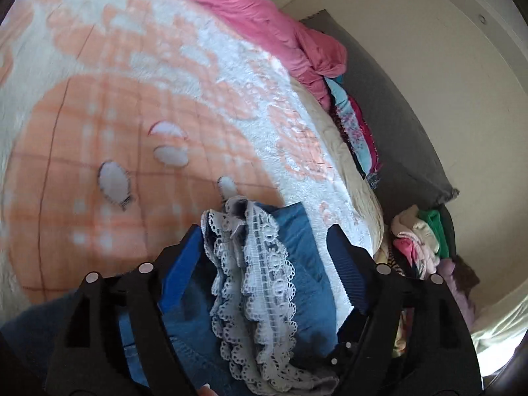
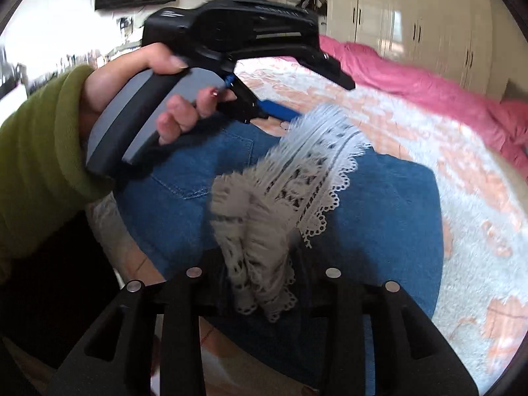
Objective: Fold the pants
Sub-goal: 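Fold the lace leg across the denim with the left gripper and release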
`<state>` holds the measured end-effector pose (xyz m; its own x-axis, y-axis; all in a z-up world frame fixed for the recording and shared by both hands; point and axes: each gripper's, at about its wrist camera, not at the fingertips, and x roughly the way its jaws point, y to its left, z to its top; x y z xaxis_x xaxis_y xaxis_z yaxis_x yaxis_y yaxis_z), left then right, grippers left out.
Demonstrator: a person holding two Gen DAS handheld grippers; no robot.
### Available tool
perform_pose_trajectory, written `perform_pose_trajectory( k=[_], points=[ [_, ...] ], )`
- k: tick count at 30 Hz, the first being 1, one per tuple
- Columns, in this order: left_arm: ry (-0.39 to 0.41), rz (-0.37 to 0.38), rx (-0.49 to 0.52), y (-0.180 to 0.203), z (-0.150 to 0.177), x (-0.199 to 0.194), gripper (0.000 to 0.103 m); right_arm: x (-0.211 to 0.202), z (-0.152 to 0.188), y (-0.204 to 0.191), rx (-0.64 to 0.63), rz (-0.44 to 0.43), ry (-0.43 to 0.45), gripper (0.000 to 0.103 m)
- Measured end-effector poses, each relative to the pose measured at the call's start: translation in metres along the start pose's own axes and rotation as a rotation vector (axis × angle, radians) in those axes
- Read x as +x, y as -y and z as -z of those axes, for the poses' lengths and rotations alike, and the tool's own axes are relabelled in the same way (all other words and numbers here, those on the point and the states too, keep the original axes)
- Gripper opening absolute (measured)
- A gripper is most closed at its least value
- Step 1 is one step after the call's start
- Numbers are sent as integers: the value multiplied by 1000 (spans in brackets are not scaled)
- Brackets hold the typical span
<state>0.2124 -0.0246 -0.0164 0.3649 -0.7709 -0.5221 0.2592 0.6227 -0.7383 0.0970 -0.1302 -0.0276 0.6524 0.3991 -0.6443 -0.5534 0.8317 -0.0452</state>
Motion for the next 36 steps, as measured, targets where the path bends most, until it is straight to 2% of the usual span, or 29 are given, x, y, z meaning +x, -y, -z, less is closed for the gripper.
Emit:
perform_pose_trajectory(
  k=[4, 5, 6, 8, 10, 11, 13, 15, 19, 23, 25, 28, 30, 33, 36],
  points=[
    [-43, -48, -1, -5, 3, 16, 67, -5, 5, -17, -76, 46, 22, 33],
    [-50, -89, 11, -3, 4, 21, 56, -7, 6, -19, -80, 49, 31, 33],
    [-51, -106, 25, -4, 5, 23, 39, -7, 7, -20, -82, 47, 37, 33],
    [-53, -117, 35, -4, 7, 26, 18, -10, 7, -22, -91, 47, 41, 30],
    [-46, -121, 36, -2, 7, 22, 15, -10, 6, -24, -96, 33, 34, 20],
    [-37, -114, 41, 0, 7, 17, 14, -11, 6, -24, -99, 29, 33, 20],
    [-17, -115, 51, 3, 7, 8, 14, -11, 7, -26, -116, 26, 32, 20],
    [-16, -147, 64, 3, 7, 5, 14, -10, 13, -27, -144, 24, 16, 20],
    [-54, -200, 47, -13, 10, 19, 18, -5, 16, -34, -196, 19, 5, 27],
    [-53, -200, 59, -15, 10, 20, 19, -9, 17, -40, -205, -16, 12, 35],
    [-50, -200, 53, -15, 9, 20, 21, -14, 15, -39, -199, -49, 18, 40],
    [-32, -221, 58, -12, 9, 15, 28, -21, 15, -42, -178, -94, 14, 41],
    [-1, -283, 95, -5, 10, 8, 41, -24, 15, -40, -144, -167, 4, 47],
    [51, -368, 154, 5, 18, -8, 43, -30, 16, -35, -111, -233, 1, 48],
    [107, -391, 164, 13, 31, -27, 44, -42, 12, -18, -19, -309, 31, 47]
  ],
)
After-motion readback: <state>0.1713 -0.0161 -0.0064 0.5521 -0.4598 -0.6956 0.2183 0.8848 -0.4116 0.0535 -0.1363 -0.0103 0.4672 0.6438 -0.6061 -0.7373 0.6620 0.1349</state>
